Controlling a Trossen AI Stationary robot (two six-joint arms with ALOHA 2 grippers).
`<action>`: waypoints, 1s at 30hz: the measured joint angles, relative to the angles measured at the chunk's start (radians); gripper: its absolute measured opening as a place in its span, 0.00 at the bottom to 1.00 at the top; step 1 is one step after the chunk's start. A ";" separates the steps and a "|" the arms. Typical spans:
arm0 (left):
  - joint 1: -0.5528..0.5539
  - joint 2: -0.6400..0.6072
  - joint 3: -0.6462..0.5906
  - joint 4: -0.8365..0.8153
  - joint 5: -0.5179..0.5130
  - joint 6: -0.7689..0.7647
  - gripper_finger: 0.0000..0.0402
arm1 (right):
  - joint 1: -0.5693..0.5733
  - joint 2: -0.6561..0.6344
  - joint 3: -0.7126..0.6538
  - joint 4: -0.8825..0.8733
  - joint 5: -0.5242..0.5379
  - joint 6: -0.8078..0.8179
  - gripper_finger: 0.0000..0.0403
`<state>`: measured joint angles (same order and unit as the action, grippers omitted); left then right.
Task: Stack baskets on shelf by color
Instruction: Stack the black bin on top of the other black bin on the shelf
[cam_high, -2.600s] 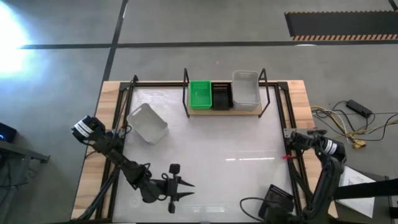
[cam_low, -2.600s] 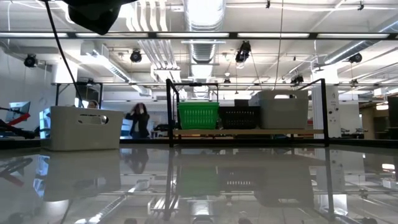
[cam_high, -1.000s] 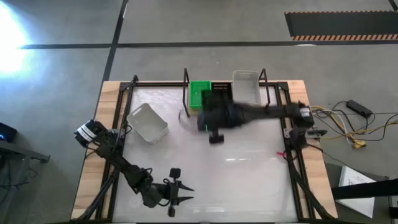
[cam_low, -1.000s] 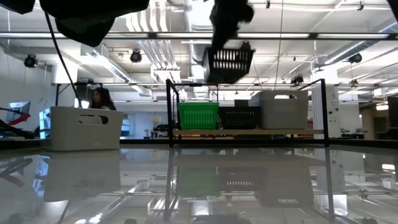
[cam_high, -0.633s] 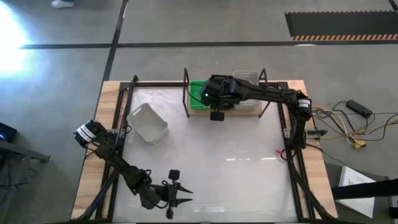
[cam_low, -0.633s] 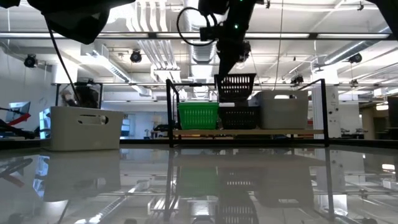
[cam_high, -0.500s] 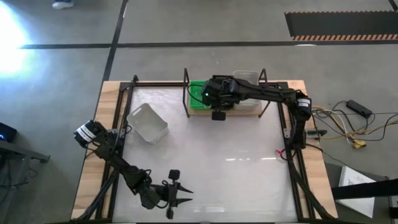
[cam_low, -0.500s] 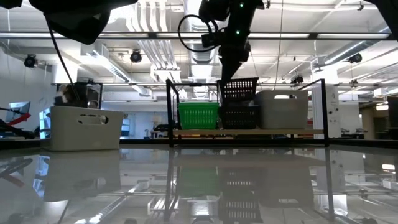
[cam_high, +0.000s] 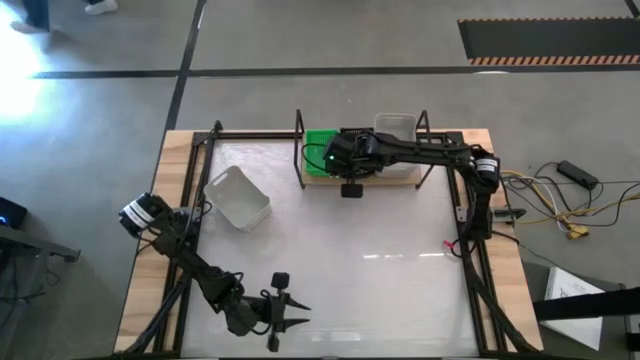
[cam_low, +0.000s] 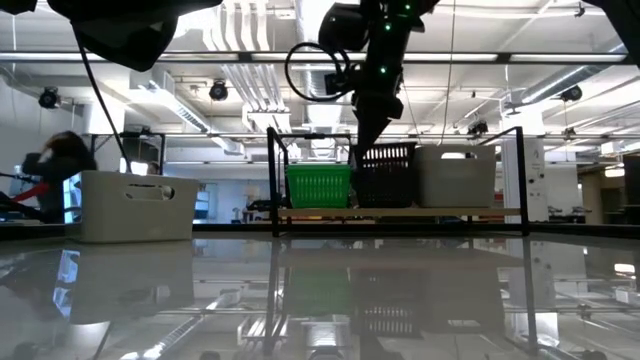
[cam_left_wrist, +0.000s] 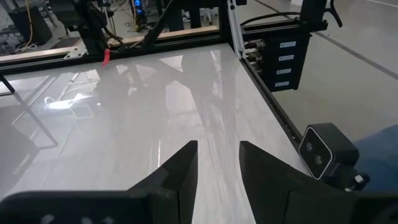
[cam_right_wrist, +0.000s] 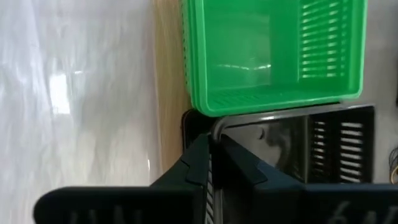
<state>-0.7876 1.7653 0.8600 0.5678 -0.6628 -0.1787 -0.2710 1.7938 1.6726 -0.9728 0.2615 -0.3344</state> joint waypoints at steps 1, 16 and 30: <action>0.000 0.000 0.000 0.000 0.000 0.000 0.26 | 0.000 0.000 -0.007 0.011 0.000 0.001 0.06; 0.000 0.000 0.000 0.000 0.000 0.002 0.26 | 0.004 -0.005 -0.015 0.004 0.026 0.058 0.34; 0.000 0.000 0.000 0.000 0.000 0.002 0.26 | -0.007 -0.027 -0.086 -0.040 0.080 0.186 0.09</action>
<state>-0.7876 1.7651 0.8597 0.5677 -0.6632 -0.1772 -0.2779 1.7672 1.5867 -1.0130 0.3414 -0.1480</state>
